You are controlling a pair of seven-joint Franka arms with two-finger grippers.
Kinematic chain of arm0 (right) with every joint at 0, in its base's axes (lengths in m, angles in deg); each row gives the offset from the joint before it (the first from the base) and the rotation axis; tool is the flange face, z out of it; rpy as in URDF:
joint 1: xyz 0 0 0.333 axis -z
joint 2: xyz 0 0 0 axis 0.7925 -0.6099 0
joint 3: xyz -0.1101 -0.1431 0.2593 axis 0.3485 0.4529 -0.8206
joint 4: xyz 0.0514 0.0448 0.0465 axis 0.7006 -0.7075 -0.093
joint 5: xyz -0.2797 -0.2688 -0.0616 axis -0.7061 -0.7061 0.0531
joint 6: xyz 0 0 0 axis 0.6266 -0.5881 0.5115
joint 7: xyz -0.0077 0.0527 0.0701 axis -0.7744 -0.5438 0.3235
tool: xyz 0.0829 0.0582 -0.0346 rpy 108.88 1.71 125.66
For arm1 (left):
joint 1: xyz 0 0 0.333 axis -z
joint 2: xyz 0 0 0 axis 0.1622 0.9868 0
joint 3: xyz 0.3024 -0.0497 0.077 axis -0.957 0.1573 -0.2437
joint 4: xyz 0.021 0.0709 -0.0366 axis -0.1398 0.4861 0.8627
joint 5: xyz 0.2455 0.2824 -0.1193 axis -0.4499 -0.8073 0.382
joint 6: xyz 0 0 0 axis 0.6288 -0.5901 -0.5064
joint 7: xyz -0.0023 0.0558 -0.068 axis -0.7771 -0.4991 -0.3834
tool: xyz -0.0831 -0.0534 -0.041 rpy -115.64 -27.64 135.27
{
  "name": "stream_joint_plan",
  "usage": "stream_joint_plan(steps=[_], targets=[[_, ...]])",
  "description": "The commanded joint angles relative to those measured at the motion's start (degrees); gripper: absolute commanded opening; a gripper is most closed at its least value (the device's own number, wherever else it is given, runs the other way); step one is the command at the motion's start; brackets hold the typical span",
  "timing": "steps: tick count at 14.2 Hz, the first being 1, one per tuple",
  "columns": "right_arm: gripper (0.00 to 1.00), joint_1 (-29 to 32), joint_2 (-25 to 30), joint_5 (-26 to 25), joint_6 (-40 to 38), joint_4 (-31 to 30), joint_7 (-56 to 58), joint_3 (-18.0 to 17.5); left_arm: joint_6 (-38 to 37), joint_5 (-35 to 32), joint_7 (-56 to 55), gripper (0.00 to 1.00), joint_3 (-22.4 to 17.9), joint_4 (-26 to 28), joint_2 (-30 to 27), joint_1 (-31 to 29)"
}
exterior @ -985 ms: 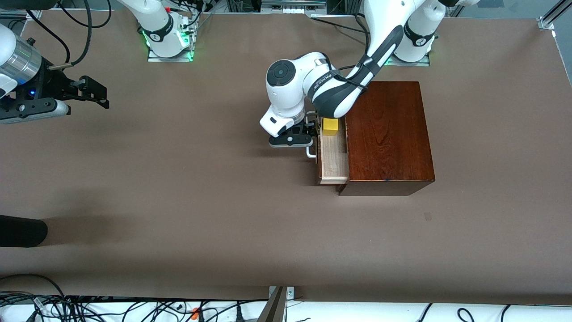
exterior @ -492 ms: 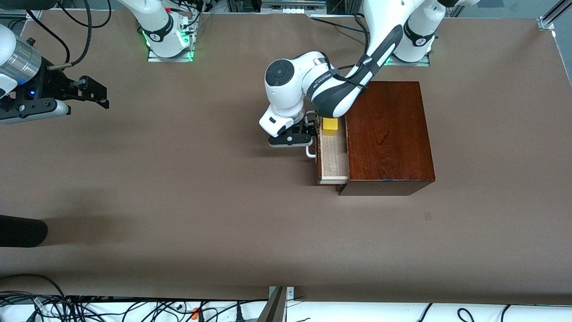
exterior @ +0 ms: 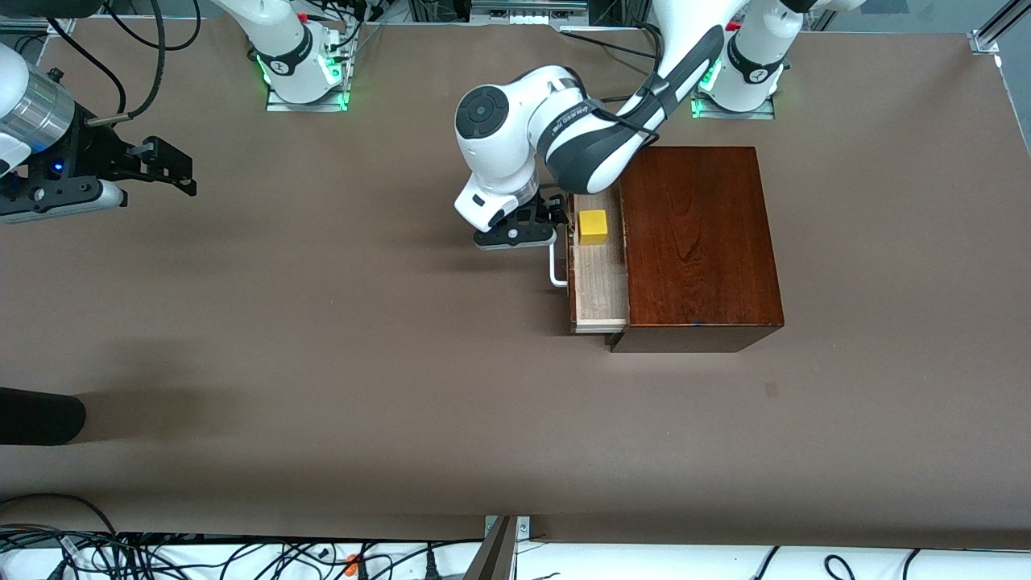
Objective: Open drawer, take yellow block, close drawer
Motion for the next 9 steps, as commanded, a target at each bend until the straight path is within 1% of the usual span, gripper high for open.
stream_joint_plan(steps=[1, 6, 9], targets=[[1.00, 0.23, -0.09, -0.59, -0.46, 0.87, -0.68, -0.25, -6.10, 5.27, 5.94, 1.00, -0.31, -3.07, -3.89, -2.42], [1.00, 0.23, -0.01, -0.59, -0.90, 0.87, -0.51, -0.42, -13.14, 11.69, 19.65, 1.00, -0.13, -3.07, -11.89, -14.19], [1.00, -0.38, 0.17, 0.81, -0.20, 0.78, -0.76, -1.21, -16.66, 12.32, 29.13, 1.00, -0.05, -3.16, -15.41, -20.70]])
